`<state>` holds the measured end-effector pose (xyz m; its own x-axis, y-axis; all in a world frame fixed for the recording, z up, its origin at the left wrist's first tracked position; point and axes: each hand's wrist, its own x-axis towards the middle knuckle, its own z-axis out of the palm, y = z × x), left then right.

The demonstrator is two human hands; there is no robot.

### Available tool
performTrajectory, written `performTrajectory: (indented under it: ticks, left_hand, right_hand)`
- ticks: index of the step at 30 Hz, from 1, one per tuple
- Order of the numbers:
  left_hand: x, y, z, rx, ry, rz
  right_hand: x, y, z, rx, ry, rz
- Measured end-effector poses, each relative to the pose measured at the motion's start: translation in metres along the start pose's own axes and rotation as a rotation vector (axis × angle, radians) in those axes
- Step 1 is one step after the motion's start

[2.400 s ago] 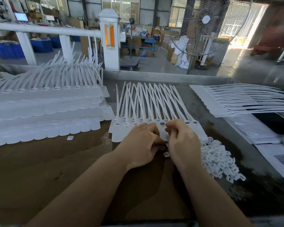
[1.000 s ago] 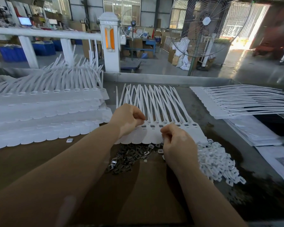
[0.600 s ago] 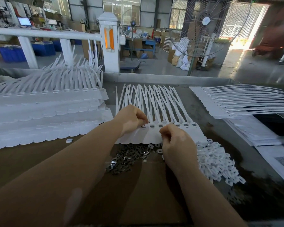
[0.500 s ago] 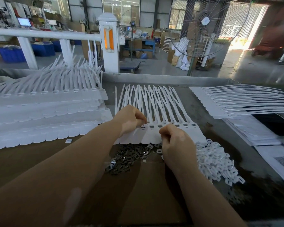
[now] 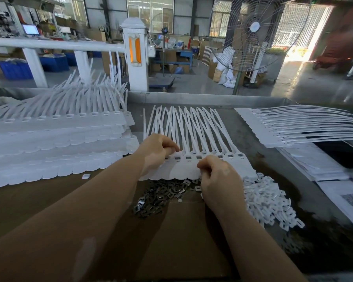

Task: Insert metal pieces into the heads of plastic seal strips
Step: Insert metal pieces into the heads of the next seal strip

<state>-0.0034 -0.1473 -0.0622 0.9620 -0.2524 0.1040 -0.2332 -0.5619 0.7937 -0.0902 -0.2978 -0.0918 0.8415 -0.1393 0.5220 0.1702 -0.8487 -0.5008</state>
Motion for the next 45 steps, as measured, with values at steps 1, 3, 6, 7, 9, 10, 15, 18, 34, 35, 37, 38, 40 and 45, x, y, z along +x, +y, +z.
performTrajectory:
  ticks: [1,3,6,7,9,10,15,18,34,35,37,38,40,45]
  left_hand:
    - [0.0003,-0.0008,0.0001,0.001,0.003,0.004]
    - [0.0008,-0.0020,0.0003,0.001,0.012,0.004]
    - [0.0015,-0.0022,0.0007,-0.006,0.019,-0.001]
    - [0.0014,-0.0023,0.0008,-0.010,0.020,-0.002]
    - [0.0008,-0.0026,0.0014,-0.018,0.013,-0.001]
    - [0.0003,-0.0030,0.0017,-0.020,0.008,0.000]
    - [0.0003,-0.0045,0.0033,-0.034,0.009,-0.005]
    - [0.0003,-0.0056,0.0031,-0.065,0.018,-0.006]
    - [0.0007,-0.0057,0.0064,0.044,0.017,-0.027]
    - [0.0013,-0.0049,0.0058,0.042,0.013,-0.038]
    - [0.0027,-0.0028,0.0049,0.041,0.005,-0.058]
    - [0.0034,-0.0020,0.0046,0.040,0.001,-0.067]
    - [0.0045,-0.0008,0.0047,0.022,-0.002,-0.092]
    - [0.0045,0.0013,0.0043,-0.029,-0.014,-0.140]
  right_hand:
    - [0.0000,0.0000,0.0000,-0.001,0.000,-0.001]
    - [0.0000,0.0000,-0.0001,0.001,0.000,-0.001]
    - [0.0002,0.0006,0.0004,0.002,0.004,0.004]
    - [0.0002,0.0008,0.0008,0.001,0.006,0.004]
    - [0.0002,0.0007,0.0011,0.000,0.008,0.001]
    - [0.0001,0.0007,0.0011,0.000,0.008,0.000]
    - [-0.0001,0.0014,0.0004,0.004,0.001,0.002]
    - [0.0001,0.0011,0.0002,0.004,-0.001,0.001]
    - [-0.0002,0.0011,-0.0012,-0.009,-0.015,-0.001]
    - [-0.0003,0.0013,-0.0012,-0.008,-0.016,0.002]
    - [-0.0003,0.0012,-0.0008,-0.002,-0.014,0.009]
    - [-0.0002,0.0009,-0.0006,0.000,-0.011,0.009]
    - [0.0001,0.0006,-0.0005,-0.002,-0.007,0.007]
    - [0.0001,0.0014,-0.0013,-0.004,-0.010,0.011]
